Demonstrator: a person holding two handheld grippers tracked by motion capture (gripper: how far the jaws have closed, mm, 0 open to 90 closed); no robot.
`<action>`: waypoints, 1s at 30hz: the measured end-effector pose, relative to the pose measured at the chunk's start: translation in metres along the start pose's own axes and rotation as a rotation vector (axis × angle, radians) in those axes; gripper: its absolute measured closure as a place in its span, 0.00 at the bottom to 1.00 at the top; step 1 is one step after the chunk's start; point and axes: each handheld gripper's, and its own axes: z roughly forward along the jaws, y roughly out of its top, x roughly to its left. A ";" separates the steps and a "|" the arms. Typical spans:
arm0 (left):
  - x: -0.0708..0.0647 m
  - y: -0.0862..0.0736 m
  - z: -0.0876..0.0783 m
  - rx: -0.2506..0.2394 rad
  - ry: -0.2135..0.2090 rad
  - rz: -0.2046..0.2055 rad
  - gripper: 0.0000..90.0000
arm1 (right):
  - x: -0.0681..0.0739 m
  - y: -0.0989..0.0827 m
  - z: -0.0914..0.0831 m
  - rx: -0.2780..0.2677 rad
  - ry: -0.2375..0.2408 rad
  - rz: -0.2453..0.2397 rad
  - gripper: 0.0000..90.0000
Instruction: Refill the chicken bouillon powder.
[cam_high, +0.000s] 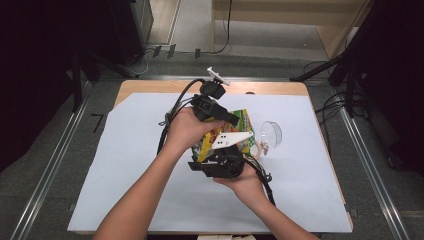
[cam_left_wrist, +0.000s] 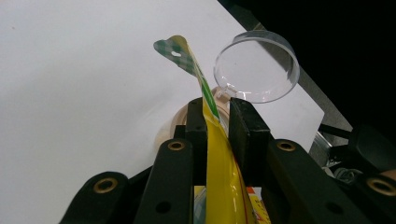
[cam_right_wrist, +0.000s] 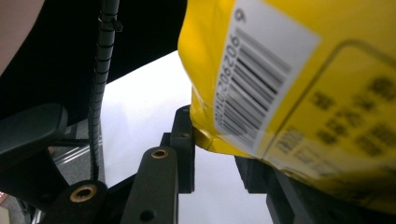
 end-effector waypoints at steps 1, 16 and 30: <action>0.000 0.001 0.000 0.008 0.001 0.002 0.87 | 0.000 0.000 0.000 -0.002 0.003 0.006 0.80; 0.000 0.001 0.000 0.010 0.002 0.002 0.87 | 0.000 0.000 0.000 -0.005 0.002 0.003 0.80; -0.004 0.003 0.000 0.026 0.006 0.024 0.87 | 0.001 -0.001 0.000 -0.012 -0.001 -0.007 0.80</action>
